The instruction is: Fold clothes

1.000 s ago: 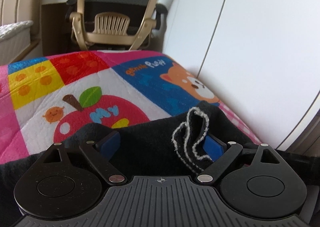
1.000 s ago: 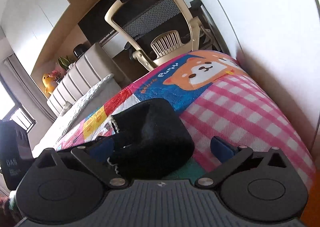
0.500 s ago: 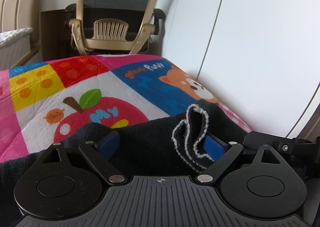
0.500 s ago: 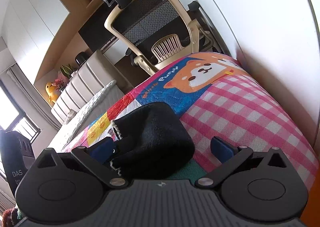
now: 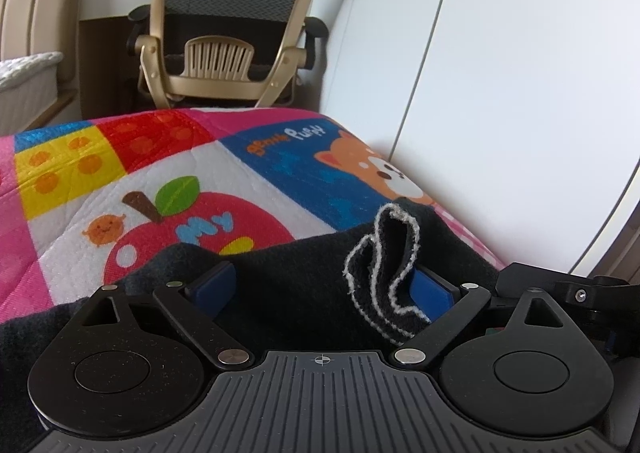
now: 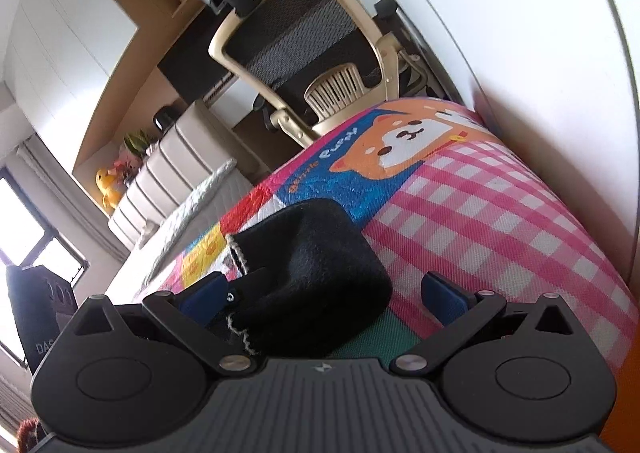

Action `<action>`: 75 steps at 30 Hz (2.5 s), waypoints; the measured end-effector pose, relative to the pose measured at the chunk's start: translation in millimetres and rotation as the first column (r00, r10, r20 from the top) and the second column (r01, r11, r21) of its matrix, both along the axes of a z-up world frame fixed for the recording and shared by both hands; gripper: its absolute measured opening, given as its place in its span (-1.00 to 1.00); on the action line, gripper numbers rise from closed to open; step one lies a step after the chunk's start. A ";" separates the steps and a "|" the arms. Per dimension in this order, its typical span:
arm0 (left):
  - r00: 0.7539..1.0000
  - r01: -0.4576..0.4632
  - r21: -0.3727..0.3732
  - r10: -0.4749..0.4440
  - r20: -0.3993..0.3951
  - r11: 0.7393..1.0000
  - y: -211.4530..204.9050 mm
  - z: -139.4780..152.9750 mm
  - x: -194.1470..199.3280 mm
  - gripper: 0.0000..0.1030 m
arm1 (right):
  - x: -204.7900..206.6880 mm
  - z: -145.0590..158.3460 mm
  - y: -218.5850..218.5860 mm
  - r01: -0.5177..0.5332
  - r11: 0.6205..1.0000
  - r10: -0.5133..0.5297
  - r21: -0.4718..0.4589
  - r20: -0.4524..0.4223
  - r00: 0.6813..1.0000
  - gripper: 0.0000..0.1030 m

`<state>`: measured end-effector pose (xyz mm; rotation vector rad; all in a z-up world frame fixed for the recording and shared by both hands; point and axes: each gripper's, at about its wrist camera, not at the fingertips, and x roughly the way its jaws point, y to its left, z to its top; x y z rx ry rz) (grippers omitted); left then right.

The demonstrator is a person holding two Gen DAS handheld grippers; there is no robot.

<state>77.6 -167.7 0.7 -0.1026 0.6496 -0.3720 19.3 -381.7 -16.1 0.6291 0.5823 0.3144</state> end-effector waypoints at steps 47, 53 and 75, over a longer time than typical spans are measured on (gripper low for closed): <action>0.960 -0.100 -0.144 0.057 -0.273 0.984 44.2 24.7 15.4 0.53 | -55.8 51.3 113.3 -0.155 0.742 0.376 -0.652 0.213 0.902 0.52; 0.960 -0.123 -0.183 0.070 -0.273 0.975 61.8 23.1 5.0 0.53 | -16.4 38.5 57.9 -0.148 0.975 0.162 -0.163 0.075 0.984 0.54; 0.989 -0.111 -0.240 0.082 -0.127 0.965 98.7 76.8 -27.2 0.82 | -48.4 58.3 168.1 -0.178 0.698 0.398 -0.694 0.169 0.901 -0.41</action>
